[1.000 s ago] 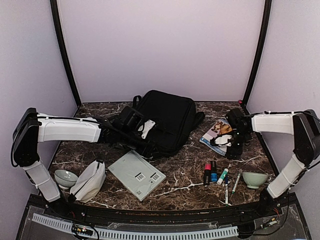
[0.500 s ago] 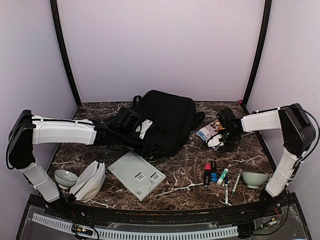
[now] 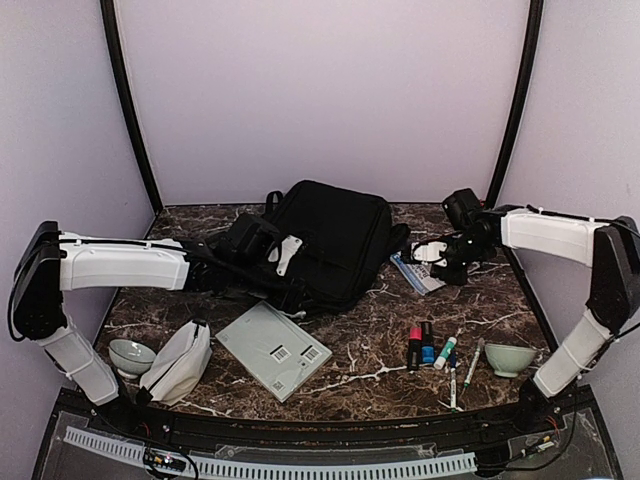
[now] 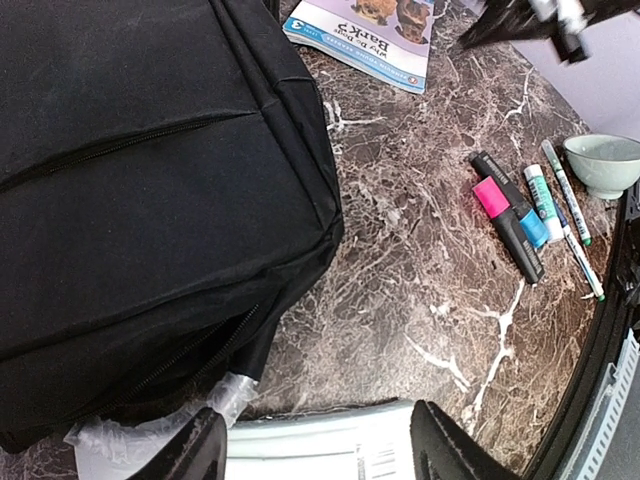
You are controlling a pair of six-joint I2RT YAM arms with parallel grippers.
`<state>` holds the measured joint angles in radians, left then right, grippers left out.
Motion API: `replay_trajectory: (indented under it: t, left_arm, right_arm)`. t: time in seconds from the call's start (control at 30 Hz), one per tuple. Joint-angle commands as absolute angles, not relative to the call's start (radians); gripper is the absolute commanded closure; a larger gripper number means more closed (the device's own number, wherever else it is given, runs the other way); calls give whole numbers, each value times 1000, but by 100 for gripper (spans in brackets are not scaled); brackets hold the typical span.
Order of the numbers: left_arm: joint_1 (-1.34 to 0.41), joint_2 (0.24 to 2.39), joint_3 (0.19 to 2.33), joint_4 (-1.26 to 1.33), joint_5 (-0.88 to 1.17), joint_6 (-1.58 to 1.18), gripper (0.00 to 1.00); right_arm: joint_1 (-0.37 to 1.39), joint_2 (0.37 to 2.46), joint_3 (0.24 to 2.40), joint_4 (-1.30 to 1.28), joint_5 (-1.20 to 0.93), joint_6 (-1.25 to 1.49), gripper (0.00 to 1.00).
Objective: Pack the student bag
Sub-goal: Move the book to the center of the board, then adjust the book at the center of the board.
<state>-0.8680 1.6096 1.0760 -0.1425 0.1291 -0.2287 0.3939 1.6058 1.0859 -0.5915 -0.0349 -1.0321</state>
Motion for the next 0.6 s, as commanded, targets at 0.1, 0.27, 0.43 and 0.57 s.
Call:
replay_trajectory:
  t: [0.1, 0.27, 0.43, 0.57]
  left_arm:
    - [-873, 1613, 1140, -121, 124, -197, 35]
    - [-873, 1666, 1226, -114, 153, -227, 33]
    - [-873, 1742, 1329, -115, 208, -269, 32]
    - [-873, 1814, 1405, -101, 222, -315, 31]
  right_arm:
    - [381, 1487, 1145, -612, -99, -822, 97]
    - [279, 1542, 1252, -603, -202, -597, 75]
    - [218, 1577, 1260, -565, -226, -454, 51]
    - [162, 1633, 1275, -552, -220, -370, 42]
